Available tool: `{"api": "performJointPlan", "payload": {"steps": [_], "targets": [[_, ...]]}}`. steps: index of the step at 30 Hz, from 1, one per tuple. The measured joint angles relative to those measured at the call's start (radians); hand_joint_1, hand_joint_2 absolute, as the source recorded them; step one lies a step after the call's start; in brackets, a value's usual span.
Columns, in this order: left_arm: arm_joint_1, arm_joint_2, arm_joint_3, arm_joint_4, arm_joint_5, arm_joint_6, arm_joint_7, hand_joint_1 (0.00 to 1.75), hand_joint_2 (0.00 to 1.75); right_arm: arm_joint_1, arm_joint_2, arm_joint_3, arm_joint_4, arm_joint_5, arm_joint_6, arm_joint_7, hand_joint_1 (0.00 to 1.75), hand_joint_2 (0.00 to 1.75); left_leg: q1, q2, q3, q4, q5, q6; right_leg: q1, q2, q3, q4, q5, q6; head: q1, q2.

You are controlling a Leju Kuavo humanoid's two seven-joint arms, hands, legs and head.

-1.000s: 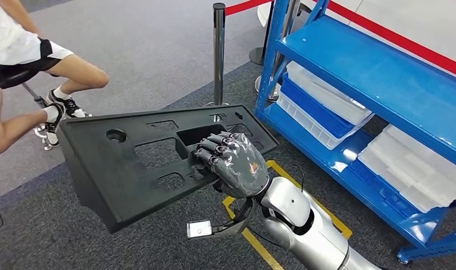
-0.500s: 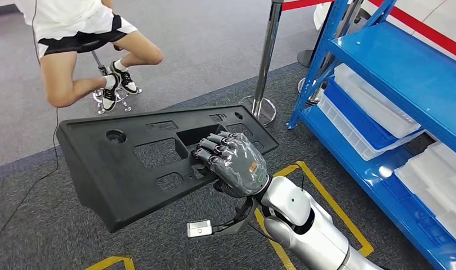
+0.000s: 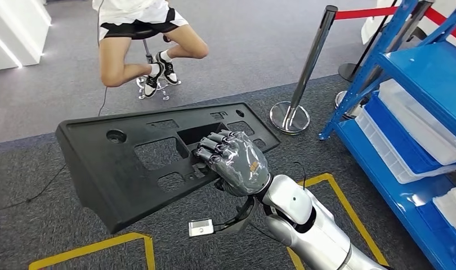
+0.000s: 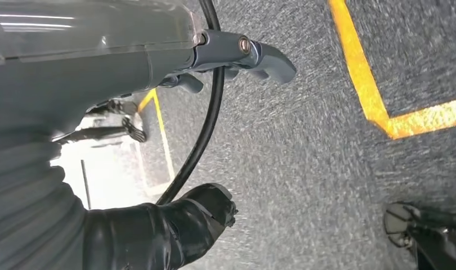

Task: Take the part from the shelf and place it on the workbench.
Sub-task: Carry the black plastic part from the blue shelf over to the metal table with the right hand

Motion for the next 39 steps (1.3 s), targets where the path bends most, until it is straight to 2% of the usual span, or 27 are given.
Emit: {"api": "performJointPlan", "payload": {"steps": [1,2,4,6,8,10,11,12,13,15,17,19,20,21,23,24,25,26,27,28,30,32,34,35,37,38,39], "targets": [[0.000,0.001,0.000,0.000,-0.007,0.007,-0.008,0.00,1.75,-0.001,0.000,0.000,-0.001,0.000,0.001,0.002,1.75,1.75,0.002,-0.012,-0.006,0.001,0.004,-0.006,0.001,0.016,0.014,-0.032,0.006,-0.002,0.000,0.000],[0.000,0.002,-0.001,0.000,-0.011,0.012,-0.015,0.00,1.75,-0.002,-0.001,0.000,-0.002,0.000,0.002,0.005,1.75,1.75,0.004,-0.023,-0.012,0.002,0.009,-0.012,0.003,0.018,0.015,-0.037,0.005,-0.002,0.000,0.000],[0.003,0.004,-0.001,0.000,-0.017,0.017,-0.023,0.00,1.75,-0.004,-0.002,0.000,-0.005,0.000,0.007,0.008,1.75,1.75,0.008,-0.038,-0.021,0.003,0.015,-0.023,0.002,-0.006,0.013,-0.044,0.012,-0.008,0.000,0.000],[0.005,0.006,-0.001,0.000,-0.019,0.019,-0.026,0.00,1.75,-0.008,-0.001,0.000,-0.007,0.000,0.012,0.009,1.75,1.75,0.004,-0.002,-0.041,0.041,-0.013,-0.031,-0.001,-0.033,0.015,-0.053,0.020,-0.018,-0.002,0.000],[0.004,0.007,-0.002,0.000,-0.021,0.020,-0.030,0.00,1.75,-0.011,-0.001,0.000,-0.008,0.000,0.015,0.009,1.75,1.75,0.004,0.055,-0.090,0.154,-0.078,-0.037,0.001,-0.061,0.012,-0.057,0.025,-0.024,-0.004,0.000],[0.003,0.006,-0.003,0.000,-0.025,0.018,-0.039,0.00,1.75,-0.012,-0.002,0.000,-0.009,-0.002,0.018,0.009,1.75,1.75,0.007,0.076,-0.134,0.261,-0.120,-0.042,0.005,-0.091,0.006,-0.054,0.026,-0.025,-0.004,0.000],[0.003,0.006,-0.003,0.000,-0.027,0.012,-0.048,0.00,1.75,-0.012,-0.002,0.000,-0.009,-0.003,0.022,0.009,1.75,1.75,0.008,0.080,-0.133,0.270,-0.116,-0.043,0.006,-0.106,0.004,-0.052,0.025,-0.025,-0.004,0.000],[0.004,0.006,-0.004,0.000,-0.030,0.002,-0.064,0.00,1.75,-0.013,-0.003,0.000,-0.009,-0.005,0.026,0.008,1.75,1.75,0.008,0.085,-0.111,0.239,-0.096,-0.042,0.008,-0.120,0.003,-0.050,0.025,-0.025,-0.004,0.000],[0.005,0.007,-0.006,0.000,-0.033,-0.011,-0.086,0.00,1.75,-0.014,-0.003,0.000,-0.009,-0.008,0.029,0.007,1.75,1.75,0.007,0.097,-0.073,0.174,-0.065,-0.038,0.008,-0.133,0.003,-0.049,0.024,-0.025,-0.004,0.000],[0.004,0.007,-0.014,0.000,-0.042,-0.035,-0.140,0.00,1.75,-0.018,-0.003,-0.001,-0.009,-0.013,0.033,0.006,1.75,1.75,-0.005,0.143,0.001,0.042,-0.029,-0.024,0.011,-0.156,0.003,-0.048,0.022,-0.021,-0.004,0.000],[0.003,0.006,-0.024,0.000,-0.051,-0.044,-0.183,0.00,1.75,-0.021,-0.004,-0.002,-0.008,-0.015,0.034,0.005,1.75,1.75,-0.017,0.162,0.021,-0.007,-0.024,-0.012,0.014,-0.177,0.002,-0.048,0.022,-0.015,-0.004,0.000],[0.003,0.003,-0.029,0.000,-0.050,-0.044,-0.190,0.00,1.75,-0.024,-0.004,-0.003,-0.008,-0.015,0.036,0.003,1.75,1.75,-0.015,0.139,0.019,-0.016,-0.015,-0.004,0.015,-0.189,0.003,-0.047,0.021,-0.006,-0.004,0.000],[0.003,0.001,-0.030,0.001,-0.045,-0.046,-0.183,0.00,1.75,-0.026,-0.004,-0.003,-0.008,-0.015,0.037,0.001,1.75,1.75,-0.011,0.129,0.020,-0.022,-0.010,0.000,0.013,-0.174,0.001,-0.039,0.013,-0.001,-0.004,0.000],[0.003,-0.001,-0.030,0.001,-0.040,-0.049,-0.175,0.00,1.75,-0.027,-0.004,-0.004,-0.008,-0.015,0.038,-0.001,1.75,1.75,-0.007,0.120,0.021,-0.028,-0.004,0.005,0.011,-0.147,-0.008,-0.015,-0.005,0.004,-0.004,0.000],[0.000,-0.003,-0.030,0.001,-0.033,-0.053,-0.164,0.00,1.75,-0.027,-0.007,-0.005,-0.006,-0.015,0.039,-0.005,1.75,1.75,-0.003,0.100,0.019,-0.033,0.003,0.012,0.007,-0.087,-0.055,0.095,-0.070,0.010,-0.004,0.000],[0.000,-0.003,-0.030,0.001,-0.031,-0.054,-0.162,0.00,1.75,-0.026,-0.009,-0.006,-0.005,-0.015,0.040,-0.006,1.75,1.75,-0.003,0.088,0.015,-0.031,0.005,0.014,0.005,-0.075,-0.086,0.163,-0.102,0.012,-0.004,0.000],[-0.001,-0.003,-0.030,0.001,-0.030,-0.054,-0.161,0.00,1.75,-0.024,-0.011,-0.007,-0.003,-0.015,0.042,-0.007,1.75,1.75,-0.003,0.075,0.012,-0.029,0.007,0.014,0.004,-0.071,-0.109,0.214,-0.118,0.014,-0.004,0.000],[-0.001,-0.004,-0.029,0.001,-0.030,-0.054,-0.160,0.00,1.75,-0.023,-0.013,-0.008,-0.002,-0.015,0.042,-0.008,1.75,1.75,-0.002,0.060,0.008,-0.026,0.008,0.013,0.002,-0.070,-0.118,0.233,-0.115,0.016,-0.004,0.000],[-0.001,-0.004,-0.029,0.001,-0.029,-0.054,-0.159,0.00,1.75,-0.023,-0.013,-0.009,-0.002,-0.015,0.043,-0.008,1.75,1.75,-0.001,0.045,0.006,-0.021,0.009,0.012,-0.001,-0.068,-0.106,0.212,-0.093,0.017,-0.004,0.000],[-0.001,-0.004,-0.029,0.001,-0.029,-0.054,-0.159,0.00,1.75,-0.023,-0.013,-0.009,-0.001,-0.015,0.043,-0.008,1.75,1.75,0.000,0.030,0.003,-0.015,0.008,0.010,-0.005,-0.061,-0.077,0.155,-0.057,0.019,-0.004,0.000],[-0.001,-0.005,-0.029,0.001,-0.029,-0.054,-0.158,0.00,1.75,-0.024,-0.014,-0.010,-0.001,-0.015,0.043,-0.008,1.75,1.75,0.002,0.003,-0.008,0.003,0.005,0.001,-0.014,-0.015,-0.017,0.032,-0.009,0.021,-0.004,0.000],[-0.002,-0.006,-0.029,0.001,-0.029,-0.054,-0.156,0.00,1.75,-0.025,-0.014,-0.011,0.001,-0.015,0.043,-0.008,1.75,1.75,0.004,-0.019,-0.024,0.013,0.008,-0.013,-0.015,0.017,0.001,-0.016,-0.003,0.019,-0.004,0.000],[0.002,-0.006,-0.029,0.001,-0.029,-0.054,-0.156,0.00,1.75,-0.026,-0.014,-0.011,0.001,-0.015,0.043,-0.008,1.75,1.75,0.008,-0.039,-0.035,0.010,0.016,-0.028,-0.011,0.001,-0.002,-0.020,0.003,0.009,-0.004,0.000],[0.005,-0.006,-0.030,0.001,-0.028,-0.055,-0.155,0.00,1.75,-0.028,-0.014,-0.012,0.001,-0.015,0.043,-0.008,1.75,1.75,0.008,-0.030,-0.041,0.015,0.014,-0.033,-0.011,-0.011,-0.002,-0.024,0.007,0.001,-0.005,0.000],[0.005,-0.008,-0.030,0.001,-0.025,-0.063,-0.153,0.00,1.75,-0.031,-0.014,-0.013,0.001,-0.015,0.043,-0.007,1.75,1.75,0.007,0.022,-0.070,0.073,-0.024,-0.040,-0.013,-0.039,-0.001,-0.034,0.015,-0.012,-0.007,0.000],[0.004,-0.009,-0.029,0.002,-0.023,-0.071,-0.152,0.00,1.75,-0.031,-0.014,-0.013,0.002,-0.015,0.043,-0.007,1.75,1.75,0.007,0.053,-0.095,0.130,-0.057,-0.043,-0.009,-0.053,-0.002,-0.035,0.017,-0.015,-0.008,0.000],[0.002,-0.010,-0.029,0.002,-0.021,-0.081,-0.151,0.00,1.75,-0.031,-0.014,-0.014,0.002,-0.015,0.043,-0.007,1.75,1.75,0.008,0.069,-0.123,0.195,-0.088,-0.046,-0.006,-0.068,-0.004,-0.035,0.017,-0.017,-0.009,0.000]]}}
